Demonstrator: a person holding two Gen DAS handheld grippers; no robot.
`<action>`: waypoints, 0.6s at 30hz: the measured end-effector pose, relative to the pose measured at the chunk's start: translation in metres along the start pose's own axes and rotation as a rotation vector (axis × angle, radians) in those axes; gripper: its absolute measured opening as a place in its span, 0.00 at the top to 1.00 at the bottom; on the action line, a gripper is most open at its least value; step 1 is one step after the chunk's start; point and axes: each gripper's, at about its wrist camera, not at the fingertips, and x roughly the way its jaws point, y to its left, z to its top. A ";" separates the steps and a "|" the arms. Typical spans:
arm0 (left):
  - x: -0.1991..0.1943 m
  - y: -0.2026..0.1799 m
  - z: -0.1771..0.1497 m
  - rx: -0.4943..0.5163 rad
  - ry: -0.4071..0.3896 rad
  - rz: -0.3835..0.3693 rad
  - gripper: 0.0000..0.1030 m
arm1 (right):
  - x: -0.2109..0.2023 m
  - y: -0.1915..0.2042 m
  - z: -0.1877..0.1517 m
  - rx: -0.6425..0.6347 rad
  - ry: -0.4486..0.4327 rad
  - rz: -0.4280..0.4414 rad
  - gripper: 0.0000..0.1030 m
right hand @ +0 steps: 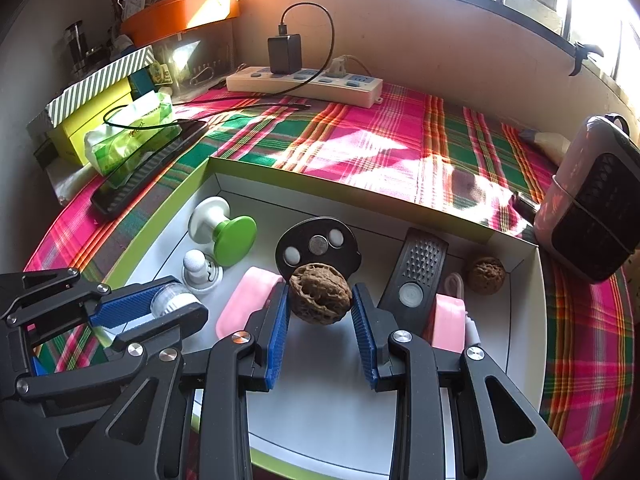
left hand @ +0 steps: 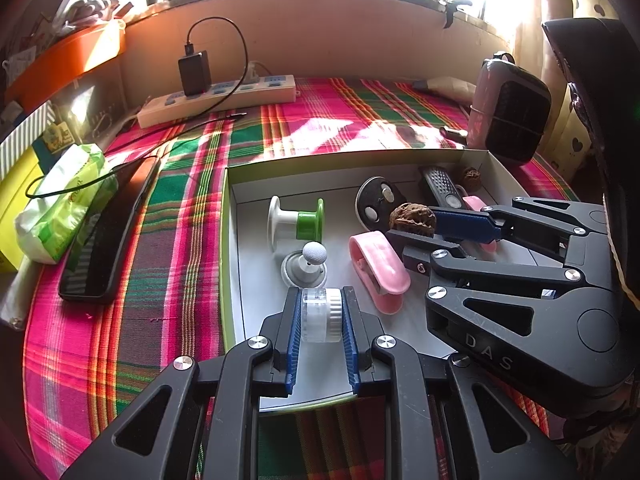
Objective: Organize objects
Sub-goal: 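Lower both items onto the box floor and open both tools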
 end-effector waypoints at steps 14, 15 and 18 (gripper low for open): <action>0.000 -0.001 0.001 0.001 0.002 0.001 0.83 | -0.001 -0.001 -0.001 0.010 -0.001 -0.003 0.68; 0.000 0.000 0.001 0.001 0.002 0.002 0.83 | -0.001 -0.001 -0.002 0.012 0.000 -0.001 0.68; 0.000 0.000 0.001 0.001 0.002 0.001 0.83 | -0.002 -0.001 -0.002 0.018 -0.001 -0.001 0.68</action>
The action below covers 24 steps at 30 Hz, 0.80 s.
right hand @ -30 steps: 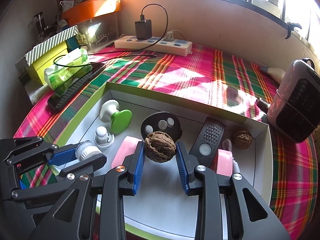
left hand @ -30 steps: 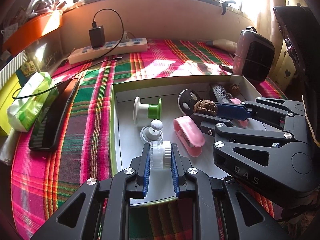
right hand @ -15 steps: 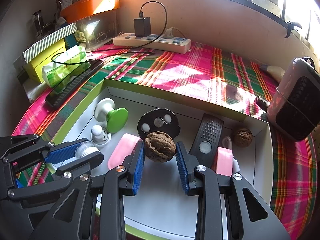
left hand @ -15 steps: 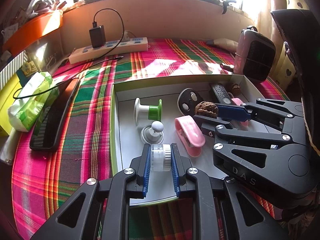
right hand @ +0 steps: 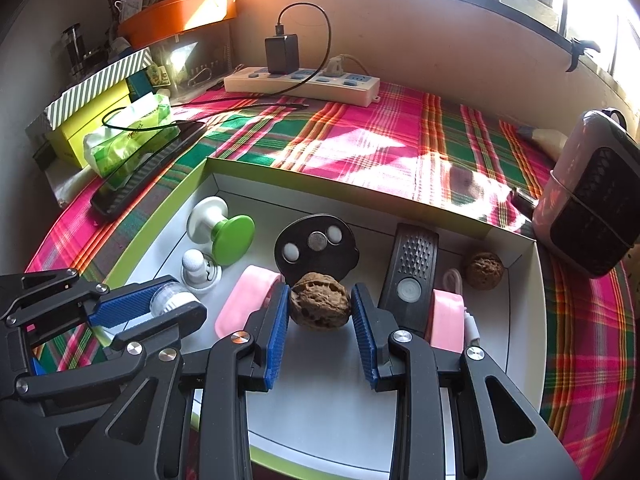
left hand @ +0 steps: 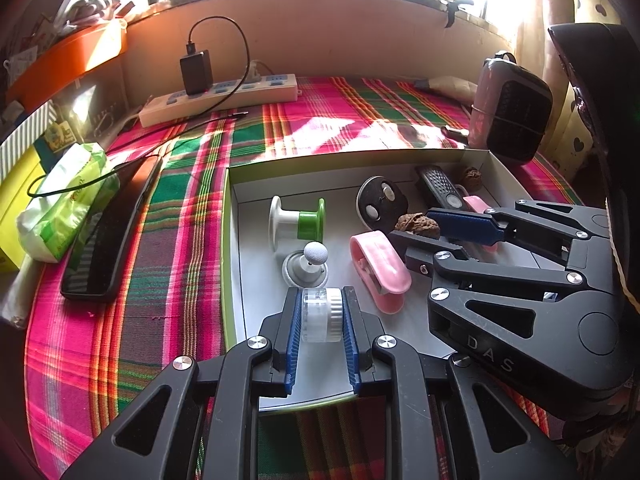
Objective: Organize objects
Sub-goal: 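Lower both items onto the box floor and open both tools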
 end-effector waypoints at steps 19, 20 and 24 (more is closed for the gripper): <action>-0.012 0.002 -0.005 -0.007 -0.013 0.023 0.72 | -0.018 -0.002 -0.009 0.041 -0.022 -0.009 0.61; -0.013 0.002 -0.005 -0.009 -0.014 0.020 0.72 | -0.019 -0.002 -0.010 0.045 -0.024 -0.008 0.60; -0.017 0.001 -0.007 -0.009 -0.016 0.022 0.71 | -0.025 -0.002 -0.013 0.052 -0.036 -0.012 0.56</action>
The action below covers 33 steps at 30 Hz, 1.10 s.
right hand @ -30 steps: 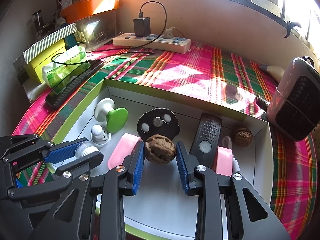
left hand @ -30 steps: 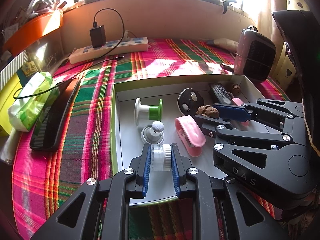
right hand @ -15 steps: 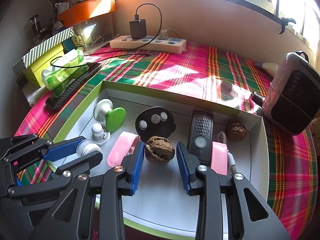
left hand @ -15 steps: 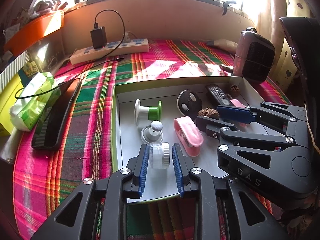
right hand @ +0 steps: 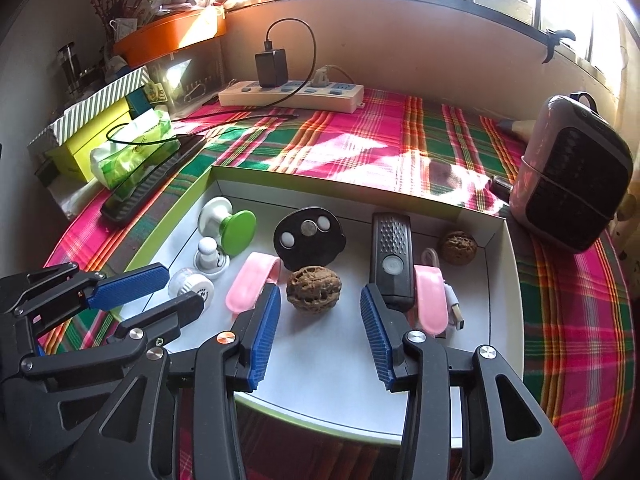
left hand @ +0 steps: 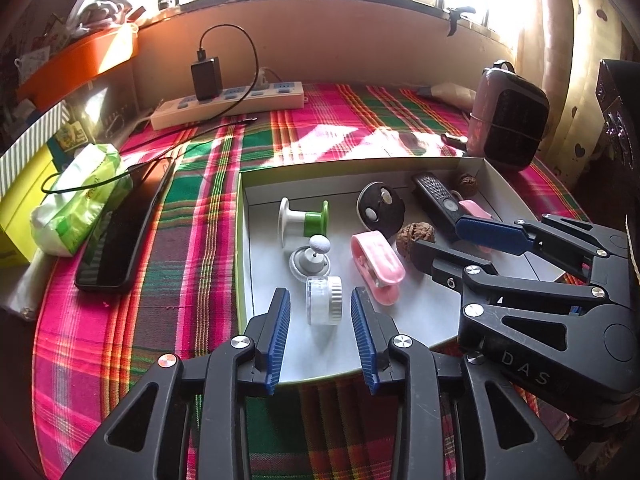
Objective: Organize objects
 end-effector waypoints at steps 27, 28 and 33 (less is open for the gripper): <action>-0.039 -0.008 -0.023 -0.005 -0.065 0.043 0.70 | -0.054 -0.002 -0.035 0.114 -0.085 -0.037 0.55; -0.041 -0.009 -0.025 -0.005 -0.065 0.042 0.70 | -0.056 -0.002 -0.037 0.118 -0.086 -0.040 0.55; -0.049 -0.014 -0.033 -0.005 -0.074 0.049 0.70 | -0.066 0.002 -0.048 0.110 -0.097 -0.065 0.55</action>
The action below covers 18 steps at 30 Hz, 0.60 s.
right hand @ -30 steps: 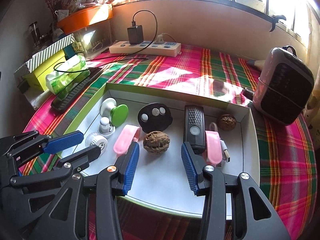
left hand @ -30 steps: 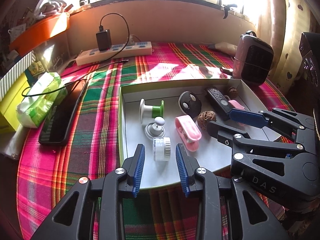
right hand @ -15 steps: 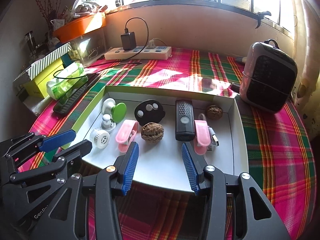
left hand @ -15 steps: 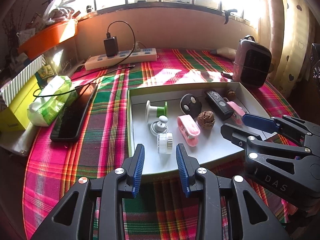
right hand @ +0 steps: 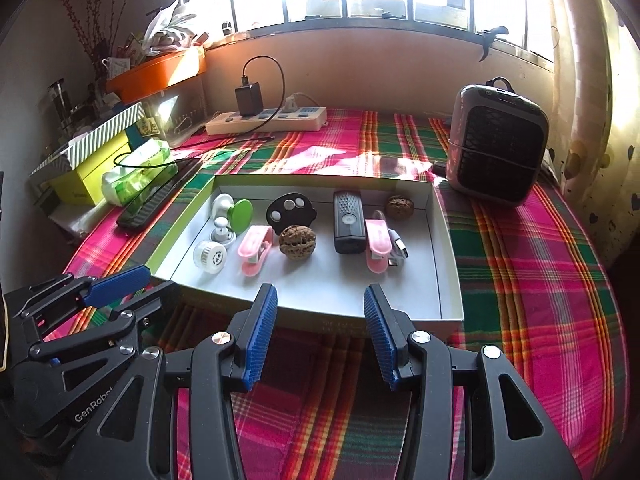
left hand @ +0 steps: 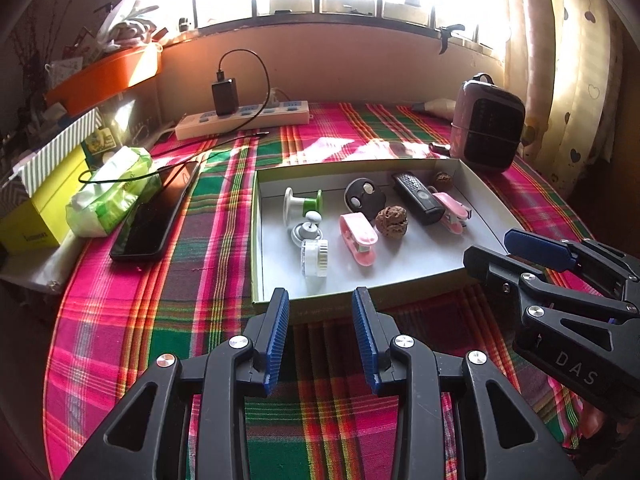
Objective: Organize objects
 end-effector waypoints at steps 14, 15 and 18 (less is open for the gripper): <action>-0.001 -0.002 -0.034 -0.015 0.053 0.044 0.70 | 0.002 0.001 -0.038 -0.010 0.072 -0.075 0.55; 0.001 -0.002 -0.036 -0.016 0.061 0.048 0.70 | 0.003 0.000 -0.041 -0.005 0.083 -0.079 0.55; 0.003 -0.003 -0.042 -0.020 0.080 0.044 0.70 | 0.006 -0.002 -0.047 -0.003 0.102 -0.085 0.55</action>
